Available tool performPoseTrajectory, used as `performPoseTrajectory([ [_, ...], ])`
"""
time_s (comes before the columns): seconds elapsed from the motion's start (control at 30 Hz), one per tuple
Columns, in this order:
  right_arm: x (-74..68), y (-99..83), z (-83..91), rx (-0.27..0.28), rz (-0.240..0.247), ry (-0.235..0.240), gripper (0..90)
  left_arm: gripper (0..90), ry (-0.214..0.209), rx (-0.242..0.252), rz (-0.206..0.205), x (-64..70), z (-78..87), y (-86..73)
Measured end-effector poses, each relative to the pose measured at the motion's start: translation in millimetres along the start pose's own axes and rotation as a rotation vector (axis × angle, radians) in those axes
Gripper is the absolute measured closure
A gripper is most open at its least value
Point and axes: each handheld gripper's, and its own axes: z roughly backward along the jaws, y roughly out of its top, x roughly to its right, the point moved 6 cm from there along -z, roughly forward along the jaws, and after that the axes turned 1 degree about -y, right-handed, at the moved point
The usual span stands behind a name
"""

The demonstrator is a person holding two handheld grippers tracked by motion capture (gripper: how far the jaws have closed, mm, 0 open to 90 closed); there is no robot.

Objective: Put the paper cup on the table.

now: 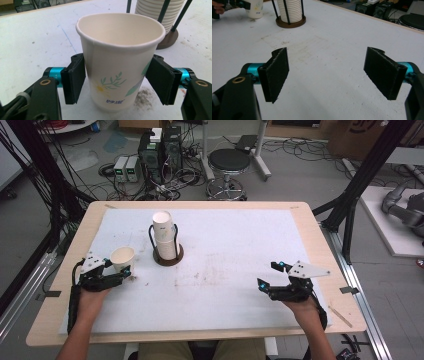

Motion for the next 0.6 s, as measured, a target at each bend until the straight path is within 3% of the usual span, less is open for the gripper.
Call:
performPoseTrajectory([
  [0.17,-1.2,0.8,-0.3,0.0,0.004,0.004,20.6,30.7,-0.007,-0.052,-0.001,3.3,0.4,-6.8],
  [0.27,-0.9,1.8,0.4,0.004,0.001,0.002,20.6,25.6,0.0,-0.054,0.024,5.3,2.9,-6.1],
  [0.33,0.1,1.7,1.3,0.006,0.004,0.0,20.6,18.0,0.009,-0.042,0.042,6.4,6.8,-4.2],
  [0.5,1.2,0.5,2.1,0.002,-0.001,-0.001,20.6,17.3,-0.009,-0.003,0.035,10.7,23.7,-0.2],
  [0.6,2.0,0.3,2.8,0.003,-0.005,-0.003,20.6,17.3,0.004,0.046,0.04,9.4,35.1,4.7],
])
